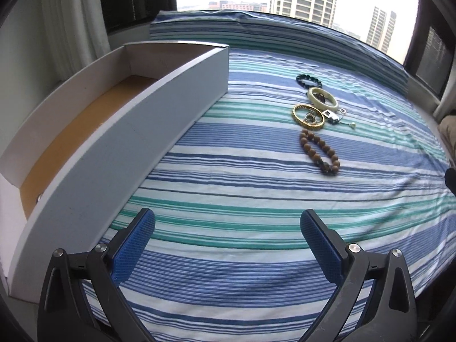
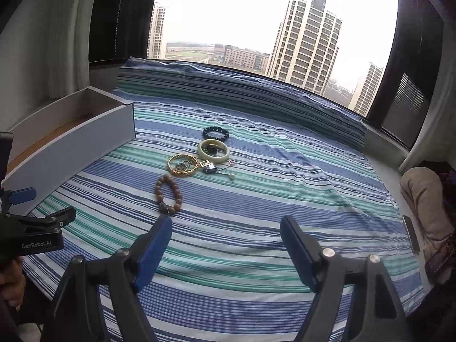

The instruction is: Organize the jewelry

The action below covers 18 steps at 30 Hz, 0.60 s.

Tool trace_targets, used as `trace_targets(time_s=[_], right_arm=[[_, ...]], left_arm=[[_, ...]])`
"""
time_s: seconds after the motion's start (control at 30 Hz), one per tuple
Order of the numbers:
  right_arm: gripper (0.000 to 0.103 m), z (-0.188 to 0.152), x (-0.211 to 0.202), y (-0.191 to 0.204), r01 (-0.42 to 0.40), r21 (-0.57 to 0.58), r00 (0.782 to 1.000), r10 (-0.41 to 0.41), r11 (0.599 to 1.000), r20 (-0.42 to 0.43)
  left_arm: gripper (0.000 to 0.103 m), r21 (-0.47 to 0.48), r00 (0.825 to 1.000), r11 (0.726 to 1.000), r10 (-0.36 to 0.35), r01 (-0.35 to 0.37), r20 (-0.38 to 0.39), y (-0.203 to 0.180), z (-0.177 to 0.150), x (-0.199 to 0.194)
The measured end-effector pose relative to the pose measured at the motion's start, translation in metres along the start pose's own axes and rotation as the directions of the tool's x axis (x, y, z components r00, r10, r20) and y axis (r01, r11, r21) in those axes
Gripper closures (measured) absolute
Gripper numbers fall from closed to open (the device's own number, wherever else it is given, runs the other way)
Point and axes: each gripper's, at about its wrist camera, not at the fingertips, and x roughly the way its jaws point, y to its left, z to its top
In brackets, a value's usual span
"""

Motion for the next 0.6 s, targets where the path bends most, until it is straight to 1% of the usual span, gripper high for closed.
trace_targets(time_s=[0.1,0.2,0.33,0.5,0.53,0.6], right_arm=[[0.023,-0.001,-0.002,-0.001,0.025,-0.004,1.000,-0.025,1.000,0.015],[0.023,-0.001,-0.001,-0.002,0.041,-0.008,0.999,-0.041,0.999,0.022],[0.023,-0.004,0.004,-0.001,0.062,-0.022,0.998,-0.061,0.998,0.020],[0.023,-0.012,0.015,-0.012,0.013,0.036,1.000,-0.013,0.999,-0.013],[0.023,-0.015,0.018,-0.015,0.010,0.048,1.000,-0.009,0.999,-0.022],[0.023,-0.024,0.026,-0.020,0.002,0.071,0.999,0.002,0.997,-0.054]], left_arm=[[0.001,-0.001,0.999,1.000,0.017,-0.017,0.037,-0.002,-0.004,0.002],[0.001,0.007,0.999,1.000,0.016,-0.016,0.039,-0.003,-0.006,0.005],[0.001,0.020,1.000,1.000,-0.010,0.010,0.004,-0.004,-0.012,0.015],[0.001,0.043,0.993,0.997,-0.063,0.068,-0.099,-0.010,-0.016,0.029],[0.001,0.046,0.992,0.997,-0.058,0.064,-0.108,-0.012,-0.016,0.031],[0.001,0.063,0.995,0.997,-0.040,0.046,-0.094,-0.016,-0.014,0.032]])
